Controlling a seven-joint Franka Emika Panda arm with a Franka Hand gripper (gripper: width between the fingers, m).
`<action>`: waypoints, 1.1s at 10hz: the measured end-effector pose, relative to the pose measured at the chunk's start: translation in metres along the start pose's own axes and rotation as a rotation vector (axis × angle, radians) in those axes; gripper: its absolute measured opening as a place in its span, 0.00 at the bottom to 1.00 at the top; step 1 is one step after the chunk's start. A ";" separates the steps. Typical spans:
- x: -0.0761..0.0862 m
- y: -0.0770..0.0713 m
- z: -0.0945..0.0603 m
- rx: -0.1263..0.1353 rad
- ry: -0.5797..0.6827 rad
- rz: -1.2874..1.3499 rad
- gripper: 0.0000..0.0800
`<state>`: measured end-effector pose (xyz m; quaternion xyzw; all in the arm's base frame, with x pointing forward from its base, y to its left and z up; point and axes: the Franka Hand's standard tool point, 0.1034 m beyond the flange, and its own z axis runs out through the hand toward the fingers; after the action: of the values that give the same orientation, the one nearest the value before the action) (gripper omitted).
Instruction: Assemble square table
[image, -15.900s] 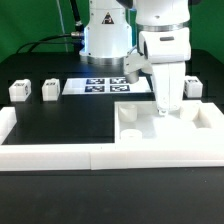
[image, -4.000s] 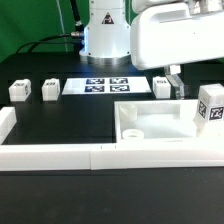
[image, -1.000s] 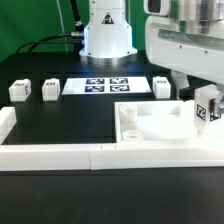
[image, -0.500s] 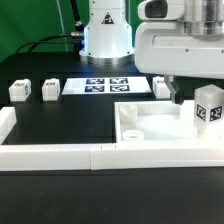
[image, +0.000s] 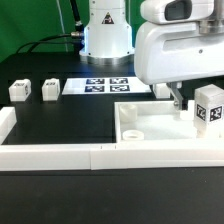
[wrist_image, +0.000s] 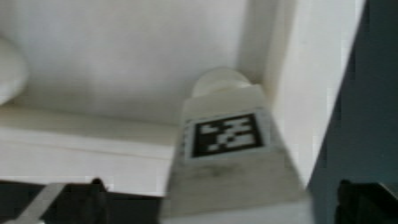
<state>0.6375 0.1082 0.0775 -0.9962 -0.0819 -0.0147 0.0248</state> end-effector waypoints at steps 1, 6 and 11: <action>0.000 -0.002 0.000 0.000 -0.001 0.005 0.81; 0.000 -0.004 0.001 0.006 -0.002 0.267 0.36; -0.003 -0.006 0.003 -0.014 -0.003 0.882 0.36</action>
Offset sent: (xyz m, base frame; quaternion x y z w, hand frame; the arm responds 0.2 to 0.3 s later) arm 0.0000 0.0000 0.0000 0.0000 0.0000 0.1296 0.9916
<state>0.6333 0.1142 0.0744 -0.9360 0.3512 -0.0019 0.0221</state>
